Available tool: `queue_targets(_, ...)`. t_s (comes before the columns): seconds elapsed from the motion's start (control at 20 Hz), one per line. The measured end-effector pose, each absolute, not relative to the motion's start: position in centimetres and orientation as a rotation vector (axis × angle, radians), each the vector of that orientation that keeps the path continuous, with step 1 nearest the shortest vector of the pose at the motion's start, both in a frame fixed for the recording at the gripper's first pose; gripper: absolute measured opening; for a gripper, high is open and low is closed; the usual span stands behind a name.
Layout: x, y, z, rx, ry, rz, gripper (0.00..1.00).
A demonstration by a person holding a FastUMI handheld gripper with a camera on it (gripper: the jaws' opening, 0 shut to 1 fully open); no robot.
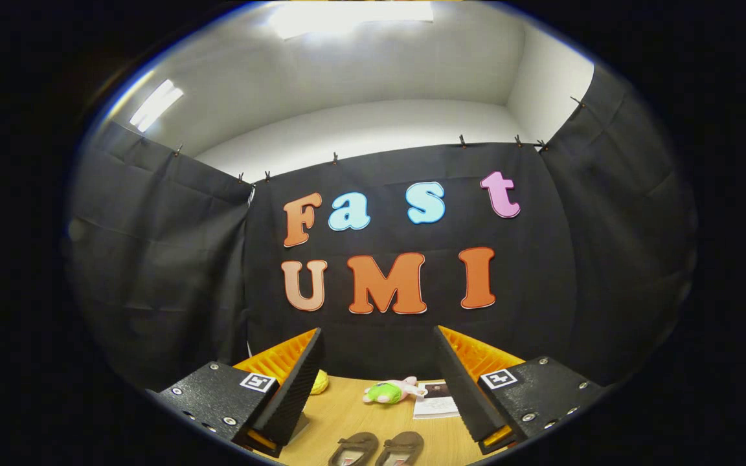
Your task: Open the storage box then place both shoes into the box .Put the left shoe in first, then the right shoe, with the right side of both shoes facing outward in a uniform manner.
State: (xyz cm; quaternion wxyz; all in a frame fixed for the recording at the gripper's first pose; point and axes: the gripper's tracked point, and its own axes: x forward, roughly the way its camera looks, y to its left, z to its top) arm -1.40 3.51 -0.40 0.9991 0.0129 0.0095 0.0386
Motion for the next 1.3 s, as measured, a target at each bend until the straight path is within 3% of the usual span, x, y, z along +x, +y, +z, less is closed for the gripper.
queue_targets(0.65, 1.4, 10.6, -9.6, 0.158, 0.241, 0.276, 0.99)
queue_targets(1.3, 3.3, 19.2, -24.3, 0.392, 0.724, 0.463, 0.99)
